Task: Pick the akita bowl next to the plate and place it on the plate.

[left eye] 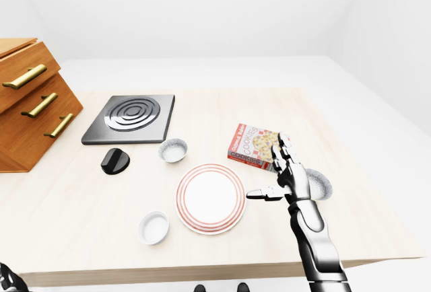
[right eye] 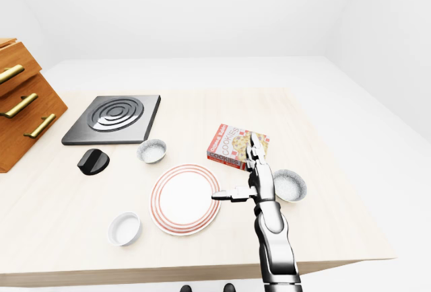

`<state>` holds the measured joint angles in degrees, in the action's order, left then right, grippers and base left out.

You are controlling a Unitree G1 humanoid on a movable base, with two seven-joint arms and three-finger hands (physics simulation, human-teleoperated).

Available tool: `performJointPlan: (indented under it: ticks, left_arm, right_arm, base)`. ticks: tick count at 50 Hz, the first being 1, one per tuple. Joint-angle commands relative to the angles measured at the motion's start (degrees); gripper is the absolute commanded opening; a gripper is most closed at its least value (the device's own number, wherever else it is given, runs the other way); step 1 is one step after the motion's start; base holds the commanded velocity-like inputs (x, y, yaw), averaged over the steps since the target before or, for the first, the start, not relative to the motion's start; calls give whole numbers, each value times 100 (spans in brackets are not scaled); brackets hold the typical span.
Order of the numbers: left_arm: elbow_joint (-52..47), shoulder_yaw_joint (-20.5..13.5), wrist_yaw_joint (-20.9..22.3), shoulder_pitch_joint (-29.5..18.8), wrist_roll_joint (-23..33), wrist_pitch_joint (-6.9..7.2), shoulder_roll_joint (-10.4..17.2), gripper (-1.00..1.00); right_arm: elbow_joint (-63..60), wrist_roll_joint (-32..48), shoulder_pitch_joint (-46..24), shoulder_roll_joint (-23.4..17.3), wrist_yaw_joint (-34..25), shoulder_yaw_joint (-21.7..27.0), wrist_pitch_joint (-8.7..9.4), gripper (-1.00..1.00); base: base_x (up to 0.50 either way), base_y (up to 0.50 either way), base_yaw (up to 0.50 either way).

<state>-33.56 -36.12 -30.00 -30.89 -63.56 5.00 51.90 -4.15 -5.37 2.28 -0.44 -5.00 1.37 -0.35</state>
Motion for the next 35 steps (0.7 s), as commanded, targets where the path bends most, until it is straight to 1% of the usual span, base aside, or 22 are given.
performJointPlan:
  ticks: [1,3,5,7,8,10,14,15,17,20,21,22,23,24,26,27,28,29,30,32,34,35]
  left_arm:
    - [532,-1041,0,730,-75,0,734,100]
    - [576,-1189,0,840,-67,0,793,100]
    - [612,-1363,0,979,157,0,889,100]
    - [632,-1431,0,999,181,0,911,100]
    - [669,-1532,0,1029,148,0,930,100]
    - [680,-1563,0,1082,237,0,944,100]
    - [729,-1797,0,1282,638,0,866,100]
    - [780,-1934,0,1380,712,0,738,100]
    - [785,-2043,0,1513,899,0,567,100]
    - [777,-2051,0,1490,930,0,545,100]
    - [1052,-2329,0,1888,1281,0,78,100]
    - [1155,-2420,0,2060,1619,0,-85,100]
    - [1217,-2531,0,2081,1692,0,-239,100]
    - [1279,-2612,0,2162,1788,0,-351,100]
    - [1503,-2648,0,2375,2382,0,-670,100]
    - [1615,-2694,72,2396,2464,0,-810,100]
    - [1908,-2728,141,2524,2730,0,-1022,100]
    - [1927,-2735,156,2521,2758,0,-1038,100]
    - [2220,-2733,277,2583,2914,0,-1160,100]
    - [2428,-2761,313,2627,2960,0,-1200,100]
    - [2580,-2796,332,2685,3036,0,-1218,100]
    - [2720,-2795,320,2719,3125,0,-1238,100]
  right_arm:
    - [-126,-56,27,6,-40,-18,63,100]
    - [-123,-69,37,4,-56,-14,47,100]
    - [-180,-67,57,6,-57,-27,86,100]
    - [-248,-68,62,7,-48,-33,149,100]
    - [-186,-66,64,11,-59,-32,90,100]
    - [-156,-61,66,14,-62,-37,60,100]
    - [-141,-67,65,17,-64,-36,44,100]
    - [-221,-72,71,15,-55,-41,113,100]
    - [-217,-71,74,16,-55,-43,104,100]
    - [-219,-71,75,16,-55,-43,105,100]
    - [-351,-74,80,14,-38,-56,226,100]
    - [-150,-73,68,15,-73,-37,41,100]
    - [-214,-69,71,18,-57,-47,103,100]
    - [-193,-68,70,17,-59,-47,89,100]
    - [-104,-54,67,18,-63,-46,18,100]
    - [-118,-52,69,14,-64,-47,35,100]
    - [-167,-42,73,14,-51,-56,89,100]
    - [-172,-41,74,14,-50,-56,95,100]
    - [-179,-31,81,14,-43,-58,103,100]
    - [-74,-28,57,13,-52,-45,26,100]
    - [-221,-15,85,17,-28,-70,148,100]
    - [-82,-17,72,17,-51,-56,24,100]
  base:
    - [0,0,0]
    - [0,0,0]
    - [0,0,0]
    - [0,0,0]
    - [0,0,0]
    - [0,0,0]
    - [0,0,0]
    - [0,0,0]
    - [0,0,0]
    - [0,0,0]
    - [0,0,0]
    - [0,0,0]
    - [0,0,0]
    - [0,0,0]
    - [0,0,0]
    - [0,0,0]
    - [0,0,0]
    - [0,0,0]
    - [0,0,0]
    - [0,0,0]
    - [0,0,0]
    - [0,0,0]
